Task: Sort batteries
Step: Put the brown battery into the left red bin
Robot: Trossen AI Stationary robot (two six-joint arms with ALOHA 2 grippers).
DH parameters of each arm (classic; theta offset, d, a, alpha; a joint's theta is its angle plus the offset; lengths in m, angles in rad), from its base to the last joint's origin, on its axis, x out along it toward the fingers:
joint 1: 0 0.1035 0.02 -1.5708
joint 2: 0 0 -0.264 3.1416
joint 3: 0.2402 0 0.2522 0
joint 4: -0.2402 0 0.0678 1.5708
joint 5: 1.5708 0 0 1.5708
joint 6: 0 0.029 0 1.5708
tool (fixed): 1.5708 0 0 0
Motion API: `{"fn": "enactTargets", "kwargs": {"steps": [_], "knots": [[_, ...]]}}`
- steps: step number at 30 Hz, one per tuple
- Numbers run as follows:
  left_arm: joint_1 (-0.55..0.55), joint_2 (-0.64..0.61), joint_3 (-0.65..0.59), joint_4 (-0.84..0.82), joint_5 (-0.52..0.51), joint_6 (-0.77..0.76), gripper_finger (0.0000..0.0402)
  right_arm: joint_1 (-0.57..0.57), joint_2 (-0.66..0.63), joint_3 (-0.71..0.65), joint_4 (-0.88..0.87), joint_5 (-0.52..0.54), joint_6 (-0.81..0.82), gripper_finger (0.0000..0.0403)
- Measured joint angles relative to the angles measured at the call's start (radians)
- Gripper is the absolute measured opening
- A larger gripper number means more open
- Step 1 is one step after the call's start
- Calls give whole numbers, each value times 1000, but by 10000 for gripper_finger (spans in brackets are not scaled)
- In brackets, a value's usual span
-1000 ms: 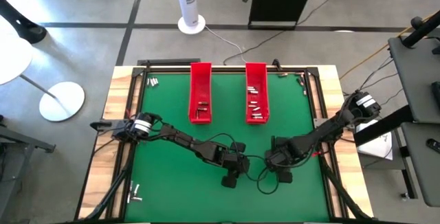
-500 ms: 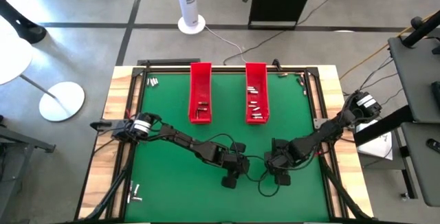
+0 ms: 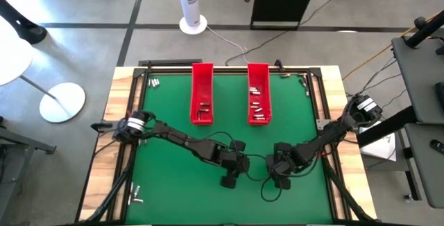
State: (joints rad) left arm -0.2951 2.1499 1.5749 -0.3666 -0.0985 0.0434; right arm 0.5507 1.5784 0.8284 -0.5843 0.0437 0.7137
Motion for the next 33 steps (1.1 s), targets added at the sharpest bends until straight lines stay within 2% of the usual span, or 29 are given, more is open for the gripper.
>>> {"fn": "enactTargets", "kwargs": {"steps": [7, 13, 19, 24, 33], "knots": [[-6, -105, -69, -51, 1, -19, 148, 0, 7, -2, 68, 13, -59, 33], [-6, -232, -220, 22, -59, -76, 148, -11, 19, -3, 172, 119, -105, 48], [-8, -370, -371, 99, -113, -159, 148, -59, 93, -2, 416, 126, -212, 49], [-15, -400, -435, 140, -109, -195, 148, -109, 165, 31, 549, 142, -267, 37], [-23, -365, -445, 226, -101, -210, 148, -135, 233, 113, 556, 173, -340, 56]]}}
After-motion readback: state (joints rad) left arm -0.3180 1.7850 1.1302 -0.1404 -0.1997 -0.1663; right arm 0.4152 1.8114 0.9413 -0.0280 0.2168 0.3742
